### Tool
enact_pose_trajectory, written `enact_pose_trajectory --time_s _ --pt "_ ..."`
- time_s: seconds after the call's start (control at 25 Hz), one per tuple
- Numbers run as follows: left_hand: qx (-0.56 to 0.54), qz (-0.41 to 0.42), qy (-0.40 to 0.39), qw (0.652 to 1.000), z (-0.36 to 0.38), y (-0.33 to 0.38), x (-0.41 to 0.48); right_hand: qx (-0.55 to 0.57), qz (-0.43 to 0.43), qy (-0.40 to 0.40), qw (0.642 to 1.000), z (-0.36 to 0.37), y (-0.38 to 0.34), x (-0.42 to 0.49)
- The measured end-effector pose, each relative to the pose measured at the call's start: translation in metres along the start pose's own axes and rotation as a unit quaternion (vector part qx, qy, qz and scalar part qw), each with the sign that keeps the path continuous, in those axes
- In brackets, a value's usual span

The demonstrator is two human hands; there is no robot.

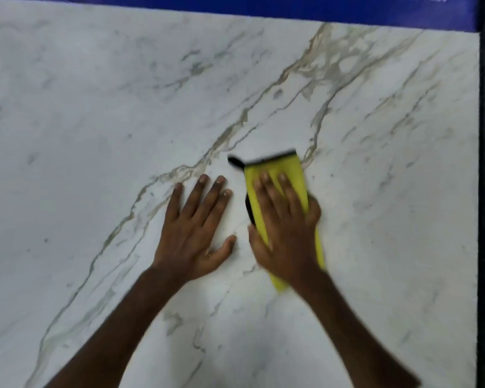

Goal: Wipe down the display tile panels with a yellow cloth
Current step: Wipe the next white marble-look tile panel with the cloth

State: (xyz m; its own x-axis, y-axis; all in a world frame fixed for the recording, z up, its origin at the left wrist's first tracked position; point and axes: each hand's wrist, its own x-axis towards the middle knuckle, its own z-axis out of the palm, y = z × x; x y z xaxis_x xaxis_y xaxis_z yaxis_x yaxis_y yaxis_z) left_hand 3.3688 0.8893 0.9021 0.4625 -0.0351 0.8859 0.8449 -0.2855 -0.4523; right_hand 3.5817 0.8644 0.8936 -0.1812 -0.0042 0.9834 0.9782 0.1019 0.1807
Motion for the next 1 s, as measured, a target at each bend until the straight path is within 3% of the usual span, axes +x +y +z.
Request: enact_pose_trajectory --time_s 0.08,0.16,0.32,0.44,0.56,0.64,0.8,0.88,1.0 --pt "0.017 -0.002 -0.003 1.0 0.0 0.001 -0.001 0.0 0.012 -0.022 1.0 -0.007 -0.015 -0.086" --pt "0.027 -0.007 -0.013 1.0 -0.002 0.003 0.0 0.005 0.01 -0.032 0.999 -0.009 -0.019 -0.1" --pt "-0.032 -0.045 -0.017 0.998 -0.016 0.015 -0.011 0.02 -0.048 -0.021 0.998 -0.008 -0.006 0.016" --pt "-0.002 -0.063 -0.029 0.998 -0.028 0.024 -0.054 0.006 -0.036 -0.013 0.999 -0.006 -0.002 0.054" --pt "0.051 -0.036 -0.094 0.994 -0.023 0.016 -0.098 0.013 0.009 0.008 1.0 -0.001 -0.017 -0.008" --pt "0.061 -0.016 -0.097 0.993 -0.015 0.011 -0.107 0.031 0.012 -0.005 0.999 -0.001 -0.032 -0.077" --pt "0.062 -0.02 -0.067 0.996 -0.004 0.012 -0.111 0.038 -0.1 -0.058 0.993 -0.01 -0.054 -0.162" --pt "0.056 -0.018 -0.057 0.997 -0.003 0.012 -0.112 0.036 -0.09 -0.05 0.994 -0.009 -0.053 -0.128" --pt "0.04 -0.021 -0.053 0.998 -0.003 0.01 -0.113 0.029 0.003 -0.005 1.0 -0.004 -0.056 -0.049"
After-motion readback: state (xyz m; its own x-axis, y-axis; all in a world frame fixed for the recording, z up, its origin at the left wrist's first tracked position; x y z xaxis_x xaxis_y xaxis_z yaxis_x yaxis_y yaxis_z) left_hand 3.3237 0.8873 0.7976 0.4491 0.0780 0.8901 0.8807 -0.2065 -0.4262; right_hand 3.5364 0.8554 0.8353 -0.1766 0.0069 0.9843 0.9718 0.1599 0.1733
